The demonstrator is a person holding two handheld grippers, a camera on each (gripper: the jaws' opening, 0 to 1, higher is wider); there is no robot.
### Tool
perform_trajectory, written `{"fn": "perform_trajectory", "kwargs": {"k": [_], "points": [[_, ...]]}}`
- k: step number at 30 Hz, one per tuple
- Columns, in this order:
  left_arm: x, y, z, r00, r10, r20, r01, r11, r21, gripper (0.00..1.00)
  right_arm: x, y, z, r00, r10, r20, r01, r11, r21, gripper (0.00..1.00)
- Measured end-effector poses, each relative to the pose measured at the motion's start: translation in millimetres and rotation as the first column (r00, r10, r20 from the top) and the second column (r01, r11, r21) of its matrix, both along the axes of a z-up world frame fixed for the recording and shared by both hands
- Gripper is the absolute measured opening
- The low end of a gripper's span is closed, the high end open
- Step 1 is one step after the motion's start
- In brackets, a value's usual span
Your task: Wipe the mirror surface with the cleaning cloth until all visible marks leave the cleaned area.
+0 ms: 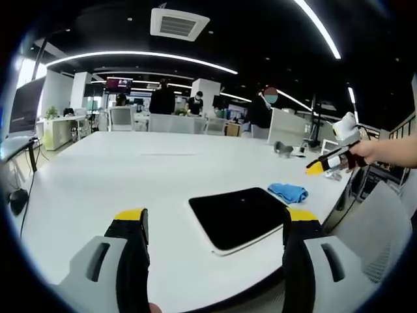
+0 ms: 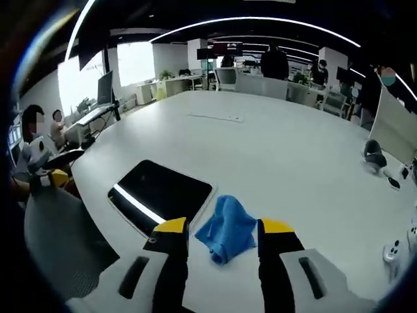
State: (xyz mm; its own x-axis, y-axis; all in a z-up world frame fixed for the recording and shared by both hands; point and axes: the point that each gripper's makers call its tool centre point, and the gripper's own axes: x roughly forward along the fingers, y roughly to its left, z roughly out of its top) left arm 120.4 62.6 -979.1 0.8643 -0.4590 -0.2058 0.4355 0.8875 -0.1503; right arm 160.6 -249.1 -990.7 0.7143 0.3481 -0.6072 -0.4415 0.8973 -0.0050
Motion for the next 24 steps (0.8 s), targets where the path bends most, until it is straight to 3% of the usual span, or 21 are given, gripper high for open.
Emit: {"fn": "perform_trajectory", "kwargs": {"k": [4, 10, 16, 24], "points": [[0.1, 0.3, -0.2, 1.000, 0.002, -0.001, -0.002, 1.000, 0.002, 0.83, -10.2, -0.5, 0.5, 1.000, -0.009, 0.004, 0.009, 1.000, 0.014, 0.46], [-0.1, 0.7, -1.0, 1.000, 0.003, -0.005, -0.003, 1.000, 0.005, 0.84, -31.7, 1.4, -5.3, 0.999, -0.026, 0.022, 0.025, 0.999, 0.021, 0.63], [-0.4, 1.2, -2.5, 1.000, 0.005, -0.011, -0.005, 1.000, 0.017, 0.84, -52.8, 0.2, -11.4, 0.998, -0.016, 0.060, 0.018, 0.999, -0.029, 0.74], [-0.4, 2.3, -3.1, 1.000, 0.010, -0.012, -0.010, 1.000, 0.024, 0.85, -65.5, -3.1, -14.0, 0.994, -0.069, 0.085, 0.067, 0.997, 0.023, 0.89]]}}
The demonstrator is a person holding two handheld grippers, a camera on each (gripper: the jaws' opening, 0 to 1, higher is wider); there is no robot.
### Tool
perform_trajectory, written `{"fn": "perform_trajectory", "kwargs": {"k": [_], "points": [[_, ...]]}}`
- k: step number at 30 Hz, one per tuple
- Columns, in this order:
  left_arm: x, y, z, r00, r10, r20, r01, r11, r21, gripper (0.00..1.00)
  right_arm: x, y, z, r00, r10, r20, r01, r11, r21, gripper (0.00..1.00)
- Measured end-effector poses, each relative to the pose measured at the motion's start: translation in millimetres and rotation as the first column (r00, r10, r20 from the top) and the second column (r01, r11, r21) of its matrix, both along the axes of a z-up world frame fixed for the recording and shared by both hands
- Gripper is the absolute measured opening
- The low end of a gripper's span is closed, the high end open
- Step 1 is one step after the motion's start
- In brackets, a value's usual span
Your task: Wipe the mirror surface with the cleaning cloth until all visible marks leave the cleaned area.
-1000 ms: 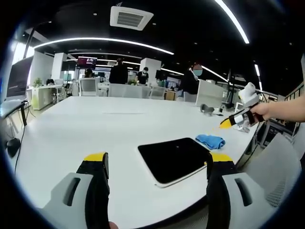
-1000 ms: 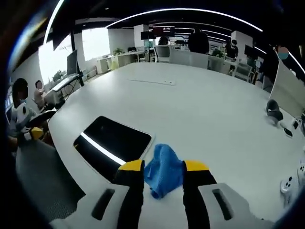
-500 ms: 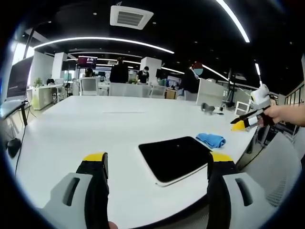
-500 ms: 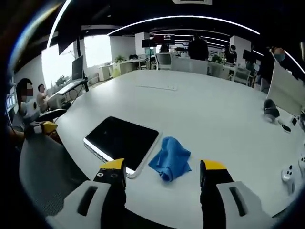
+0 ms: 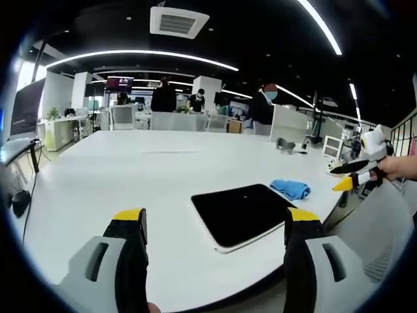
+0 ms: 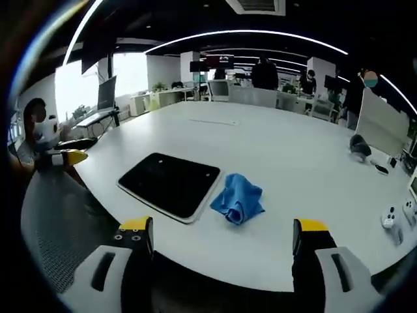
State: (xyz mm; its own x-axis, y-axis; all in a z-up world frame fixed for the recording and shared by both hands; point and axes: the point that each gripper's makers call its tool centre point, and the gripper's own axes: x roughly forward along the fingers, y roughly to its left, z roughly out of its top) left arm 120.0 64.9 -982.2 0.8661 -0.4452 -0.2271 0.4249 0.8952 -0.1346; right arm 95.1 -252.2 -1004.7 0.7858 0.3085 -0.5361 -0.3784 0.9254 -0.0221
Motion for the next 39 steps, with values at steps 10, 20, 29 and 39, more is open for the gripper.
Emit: {"fn": "perform_trajectory", "kwargs": {"k": [10, 20, 29, 39], "points": [[-0.5, 0.6, -1.7, 1.000, -0.001, -0.006, 0.001, 1.000, 0.005, 0.85, 4.0, 14.9, -1.0, 0.998, -0.023, 0.065, 0.015, 0.994, 0.112, 0.96], [1.6, 1.8, 0.4, 1.000, 0.006, 0.007, -0.006, 1.000, 0.004, 0.87, 6.6, 16.2, 3.7, 0.995, -0.014, 0.103, 0.004, 0.995, 0.099, 0.95], [1.4, 2.1, 2.8, 1.000, 0.011, 0.017, -0.010, 1.000, -0.013, 0.82, 2.4, 27.5, 4.5, 0.992, 0.060, 0.112, -0.070, 0.994, 0.084, 0.96], [1.9, 2.6, 3.2, 1.000, 0.017, 0.021, -0.017, 1.000, -0.011, 0.86, 0.8, 27.1, 2.9, 0.994, 0.053, 0.096, -0.064, 0.992, 0.108, 0.96]]}}
